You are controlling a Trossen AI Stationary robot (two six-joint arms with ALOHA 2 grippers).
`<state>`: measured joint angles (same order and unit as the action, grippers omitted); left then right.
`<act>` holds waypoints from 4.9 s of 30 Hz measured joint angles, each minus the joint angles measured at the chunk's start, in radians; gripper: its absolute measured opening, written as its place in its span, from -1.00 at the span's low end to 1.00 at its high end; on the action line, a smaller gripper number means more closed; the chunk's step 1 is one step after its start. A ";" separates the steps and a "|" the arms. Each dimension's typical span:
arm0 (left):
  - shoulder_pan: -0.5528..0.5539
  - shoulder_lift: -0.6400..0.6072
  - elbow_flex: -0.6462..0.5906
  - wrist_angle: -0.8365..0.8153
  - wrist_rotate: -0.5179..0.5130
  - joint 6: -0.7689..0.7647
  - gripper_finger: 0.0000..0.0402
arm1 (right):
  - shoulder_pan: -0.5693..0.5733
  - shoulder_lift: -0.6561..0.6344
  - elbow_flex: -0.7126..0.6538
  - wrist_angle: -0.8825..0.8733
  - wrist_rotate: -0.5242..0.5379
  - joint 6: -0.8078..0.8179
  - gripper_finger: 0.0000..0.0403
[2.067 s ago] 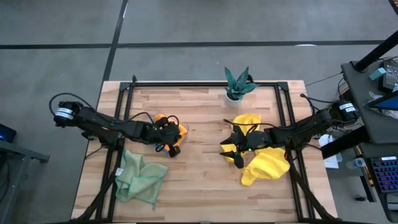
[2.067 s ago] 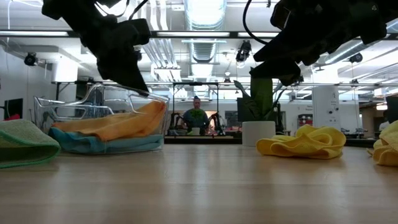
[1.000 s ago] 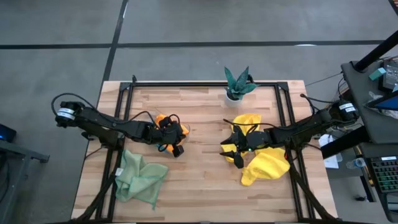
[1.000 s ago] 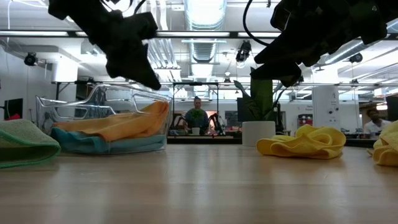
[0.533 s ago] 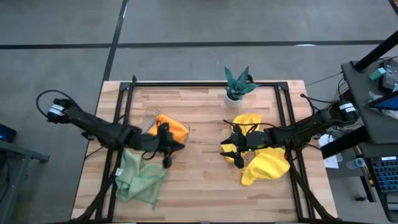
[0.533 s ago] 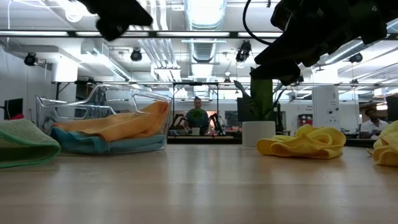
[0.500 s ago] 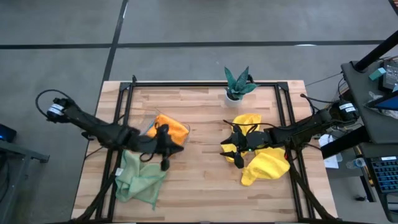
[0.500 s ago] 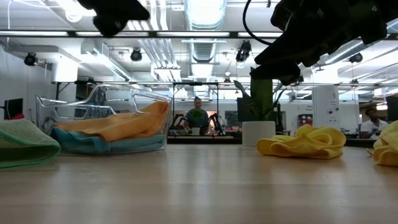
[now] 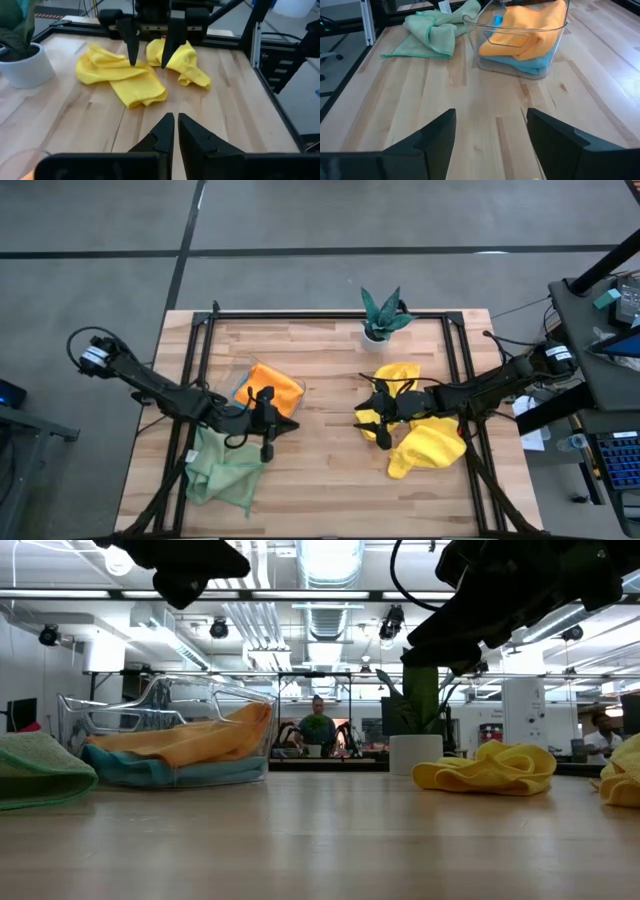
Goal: Fold microfiber towels
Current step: Fold the green microfiber cloth
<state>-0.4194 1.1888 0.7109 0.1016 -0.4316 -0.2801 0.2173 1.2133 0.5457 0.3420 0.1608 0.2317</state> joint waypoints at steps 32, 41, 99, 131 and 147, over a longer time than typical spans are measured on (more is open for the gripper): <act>-0.234 0.169 0.049 -0.060 0.331 -0.958 -0.95 | 0.001 0.000 0.001 0.039 -0.002 -0.002 0.16; -0.335 0.164 0.123 -0.827 0.725 -1.505 -0.95 | 0.001 0.000 0.002 0.037 -0.002 -0.008 0.16; -0.354 0.062 0.480 -0.909 -0.166 -0.695 -0.99 | 0.001 0.000 0.002 0.029 -0.004 0.038 0.16; -0.247 0.217 0.442 -0.287 -0.440 0.053 -1.00 | 0.066 0.015 0.002 0.417 0.003 -0.060 0.16; -0.245 0.217 0.441 -0.264 -0.440 0.059 -1.00 | 0.021 0.328 0.183 0.570 -0.033 -0.098 0.16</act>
<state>-0.6643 1.4059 1.1522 -0.1625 -0.8715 -0.2213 0.2382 1.5412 0.7287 0.9118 0.1276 0.1339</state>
